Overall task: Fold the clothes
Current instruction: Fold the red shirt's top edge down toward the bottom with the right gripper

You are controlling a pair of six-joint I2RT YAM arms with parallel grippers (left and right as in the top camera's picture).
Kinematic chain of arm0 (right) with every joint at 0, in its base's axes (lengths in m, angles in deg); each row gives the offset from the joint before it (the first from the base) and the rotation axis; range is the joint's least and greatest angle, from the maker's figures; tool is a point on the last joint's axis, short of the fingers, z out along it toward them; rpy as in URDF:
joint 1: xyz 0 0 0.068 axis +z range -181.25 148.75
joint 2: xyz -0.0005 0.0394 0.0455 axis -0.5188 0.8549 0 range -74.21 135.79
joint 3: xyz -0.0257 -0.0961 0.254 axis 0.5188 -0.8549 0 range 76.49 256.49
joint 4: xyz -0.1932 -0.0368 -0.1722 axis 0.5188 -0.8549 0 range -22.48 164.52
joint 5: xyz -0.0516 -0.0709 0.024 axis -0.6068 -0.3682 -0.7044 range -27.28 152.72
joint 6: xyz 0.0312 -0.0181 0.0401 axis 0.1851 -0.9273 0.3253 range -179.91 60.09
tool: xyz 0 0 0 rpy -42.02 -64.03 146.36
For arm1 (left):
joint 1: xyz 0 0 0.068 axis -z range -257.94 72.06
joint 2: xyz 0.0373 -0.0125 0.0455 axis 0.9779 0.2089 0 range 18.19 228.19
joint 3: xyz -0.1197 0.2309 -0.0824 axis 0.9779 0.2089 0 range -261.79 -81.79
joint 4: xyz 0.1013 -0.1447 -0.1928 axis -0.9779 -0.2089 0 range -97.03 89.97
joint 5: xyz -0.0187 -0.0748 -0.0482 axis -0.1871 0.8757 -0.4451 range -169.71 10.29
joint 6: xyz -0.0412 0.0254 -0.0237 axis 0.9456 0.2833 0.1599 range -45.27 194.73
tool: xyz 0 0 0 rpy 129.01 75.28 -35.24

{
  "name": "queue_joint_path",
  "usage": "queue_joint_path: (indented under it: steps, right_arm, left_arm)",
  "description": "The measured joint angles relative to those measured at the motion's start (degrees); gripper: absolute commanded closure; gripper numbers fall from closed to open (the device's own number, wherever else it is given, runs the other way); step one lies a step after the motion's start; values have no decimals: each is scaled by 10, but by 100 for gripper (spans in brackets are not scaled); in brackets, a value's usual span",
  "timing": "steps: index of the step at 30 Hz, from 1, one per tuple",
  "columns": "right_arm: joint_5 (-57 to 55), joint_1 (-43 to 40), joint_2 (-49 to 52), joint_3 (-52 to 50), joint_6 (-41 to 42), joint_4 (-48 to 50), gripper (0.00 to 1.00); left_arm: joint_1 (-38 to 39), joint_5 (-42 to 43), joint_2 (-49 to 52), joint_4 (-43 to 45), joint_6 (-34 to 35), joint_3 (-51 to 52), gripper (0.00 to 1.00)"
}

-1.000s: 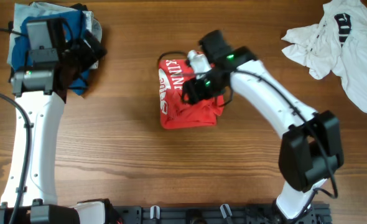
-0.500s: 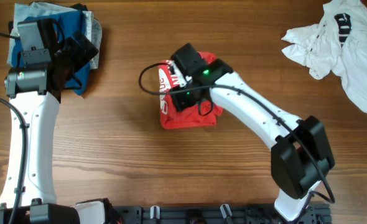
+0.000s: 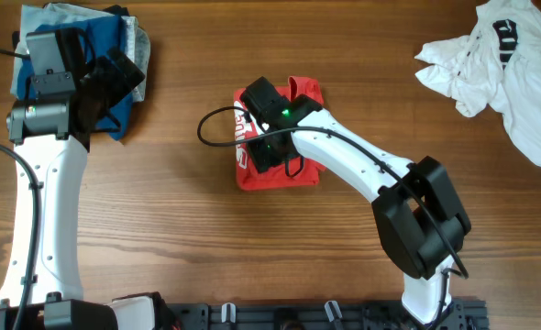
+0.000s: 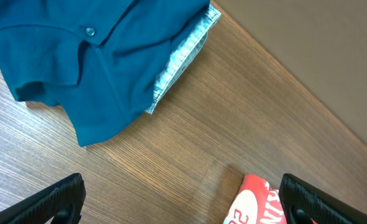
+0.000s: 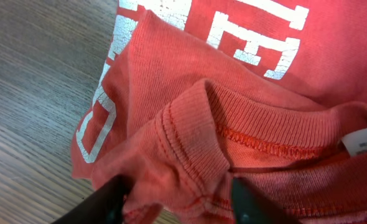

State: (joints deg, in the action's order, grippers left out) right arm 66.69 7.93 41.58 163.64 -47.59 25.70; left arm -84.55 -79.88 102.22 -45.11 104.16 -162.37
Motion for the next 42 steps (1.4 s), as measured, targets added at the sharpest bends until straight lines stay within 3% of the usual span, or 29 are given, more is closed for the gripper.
queue_joint_path:
  steps: [4,18,25,33,37,42]
  right_arm:
    - [-1,0,0,0,1,-2,95]
    - [-6,-31,-47,9,83,-215,96]
    - [-6,-38,-50,8,116,-239,90]
    - [-9,-44,-50,-25,147,-269,95]
    - [-11,-65,-50,-26,149,-264,59]
    - [-15,-89,-50,-16,121,-228,30]
  left_arm:
    - [0,0,0,-2,0,0,0]
    - [0,0,0,-12,0,0,0]
    - [0,0,0,-12,0,0,0]
    - [0,0,0,-12,-4,0,0]
    - [0,0,0,-12,-9,0,0]
    - [0,0,0,-12,-11,0,0]
